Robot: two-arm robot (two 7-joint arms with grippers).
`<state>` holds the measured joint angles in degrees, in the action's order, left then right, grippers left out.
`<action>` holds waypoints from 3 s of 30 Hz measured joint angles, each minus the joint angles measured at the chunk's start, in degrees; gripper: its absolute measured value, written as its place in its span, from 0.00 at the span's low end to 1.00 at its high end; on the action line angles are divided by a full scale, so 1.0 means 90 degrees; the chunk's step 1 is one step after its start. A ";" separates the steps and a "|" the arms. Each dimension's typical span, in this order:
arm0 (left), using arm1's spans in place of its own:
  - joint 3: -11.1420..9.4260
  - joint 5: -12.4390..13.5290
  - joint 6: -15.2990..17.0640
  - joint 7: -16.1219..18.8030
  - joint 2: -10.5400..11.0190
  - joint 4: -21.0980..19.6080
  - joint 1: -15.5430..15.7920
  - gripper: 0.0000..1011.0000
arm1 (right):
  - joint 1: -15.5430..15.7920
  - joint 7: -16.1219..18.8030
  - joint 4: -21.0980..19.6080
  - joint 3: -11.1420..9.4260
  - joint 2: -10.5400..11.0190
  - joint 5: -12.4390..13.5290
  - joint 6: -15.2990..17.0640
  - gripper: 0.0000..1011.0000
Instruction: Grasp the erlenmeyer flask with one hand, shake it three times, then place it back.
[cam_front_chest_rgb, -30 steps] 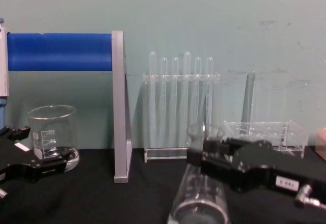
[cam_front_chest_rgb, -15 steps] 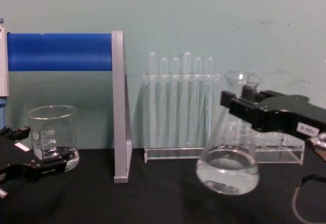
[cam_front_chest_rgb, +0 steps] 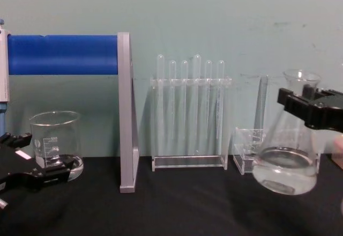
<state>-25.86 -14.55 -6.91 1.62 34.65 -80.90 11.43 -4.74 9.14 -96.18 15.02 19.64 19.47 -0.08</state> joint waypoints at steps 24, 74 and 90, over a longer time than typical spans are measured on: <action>0.0000 0.0000 0.0000 0.0000 0.0000 0.0000 0.0000 0.99 | -0.0196 0.0656 0.0132 0.0207 -0.0341 -0.0351 0.0161 0.44; 0.0000 -0.0001 0.0000 0.0000 0.0000 0.0000 0.0000 0.99 | 0.0455 -0.0285 -0.0373 -0.0586 -0.0522 -0.0772 0.0160 0.44; 0.0000 0.0000 0.0000 0.0000 0.0000 0.0000 0.0000 0.99 | -0.0304 0.0792 0.0267 0.0344 -0.0875 -0.0824 0.0134 0.44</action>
<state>-25.86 -14.55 -6.91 1.62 34.65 -80.90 11.43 -7.47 16.26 -93.78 18.12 11.76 12.06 1.13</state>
